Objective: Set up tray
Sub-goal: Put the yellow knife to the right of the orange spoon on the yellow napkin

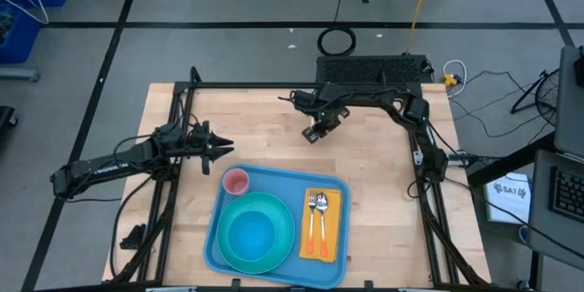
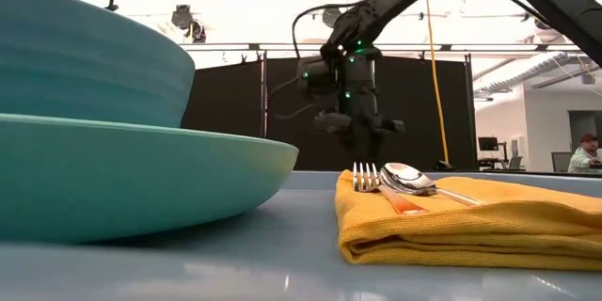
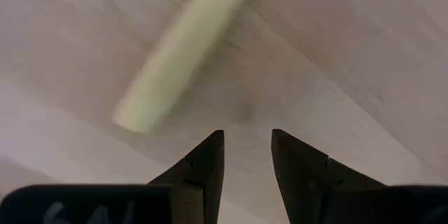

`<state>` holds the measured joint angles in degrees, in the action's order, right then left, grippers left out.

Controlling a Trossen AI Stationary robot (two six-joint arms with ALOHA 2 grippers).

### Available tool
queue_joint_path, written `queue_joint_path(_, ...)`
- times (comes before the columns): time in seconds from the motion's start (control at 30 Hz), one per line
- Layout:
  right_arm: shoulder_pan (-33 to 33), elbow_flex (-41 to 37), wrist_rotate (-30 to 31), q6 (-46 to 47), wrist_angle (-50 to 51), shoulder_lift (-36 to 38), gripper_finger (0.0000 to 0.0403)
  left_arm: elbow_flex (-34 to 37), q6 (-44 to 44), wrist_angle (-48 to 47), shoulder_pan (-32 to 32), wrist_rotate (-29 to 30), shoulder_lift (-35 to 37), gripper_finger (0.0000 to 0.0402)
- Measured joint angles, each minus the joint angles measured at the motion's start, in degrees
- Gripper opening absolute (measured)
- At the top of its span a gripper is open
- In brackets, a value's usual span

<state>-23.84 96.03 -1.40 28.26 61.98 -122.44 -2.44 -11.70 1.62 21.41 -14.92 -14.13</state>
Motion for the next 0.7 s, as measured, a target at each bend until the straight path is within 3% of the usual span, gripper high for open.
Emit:
queue_joint_path(0.27, -0.57, 0.02, -1.75, 5.25, -6.65, 4.01, 0.0109, -0.02, 1.51, -0.07, 0.0, 0.02, -0.09, 0.0118)
queue_joint_path(0.7, -0.82, 0.03, 0.15, 7.34, -12.46, 3.12, 0.0109, -0.02, 0.57, -0.06, 0.0, 0.02, -0.09, 0.0118)
